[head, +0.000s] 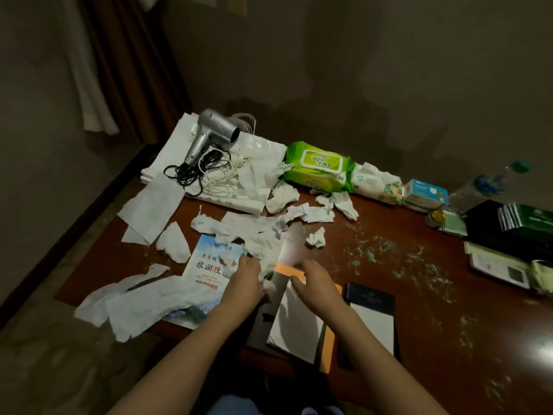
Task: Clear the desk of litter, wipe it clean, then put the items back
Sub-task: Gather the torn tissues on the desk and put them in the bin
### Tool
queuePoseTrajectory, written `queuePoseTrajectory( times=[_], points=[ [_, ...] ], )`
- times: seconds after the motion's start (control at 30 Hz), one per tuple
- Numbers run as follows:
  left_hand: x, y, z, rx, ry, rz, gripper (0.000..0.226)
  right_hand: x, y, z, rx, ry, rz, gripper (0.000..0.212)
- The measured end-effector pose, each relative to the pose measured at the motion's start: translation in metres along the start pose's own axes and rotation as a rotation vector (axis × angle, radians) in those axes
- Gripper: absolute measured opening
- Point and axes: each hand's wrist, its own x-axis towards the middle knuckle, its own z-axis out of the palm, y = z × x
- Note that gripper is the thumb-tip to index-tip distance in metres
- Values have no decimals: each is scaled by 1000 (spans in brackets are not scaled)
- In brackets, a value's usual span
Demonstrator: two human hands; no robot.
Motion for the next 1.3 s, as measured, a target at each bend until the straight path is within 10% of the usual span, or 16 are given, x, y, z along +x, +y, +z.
queuePoseTrajectory(
  times=[0.4, 0.73, 1.03, 1.3],
  points=[
    [54, 64, -29, -220, 172, 56, 18, 48, 38, -41, 150, 65, 142, 19],
    [94, 73, -4, -233, 93, 2, 34, 114, 64, -38, -74, -26, 135, 48],
    [136, 88, 1, -248, 29, -10, 17, 147, 81, -17, -239, -87, 46, 18],
    [174, 117, 19, -205, 44, 50, 39, 174, 117, -68, 126, 298, 214, 60]
  ],
)
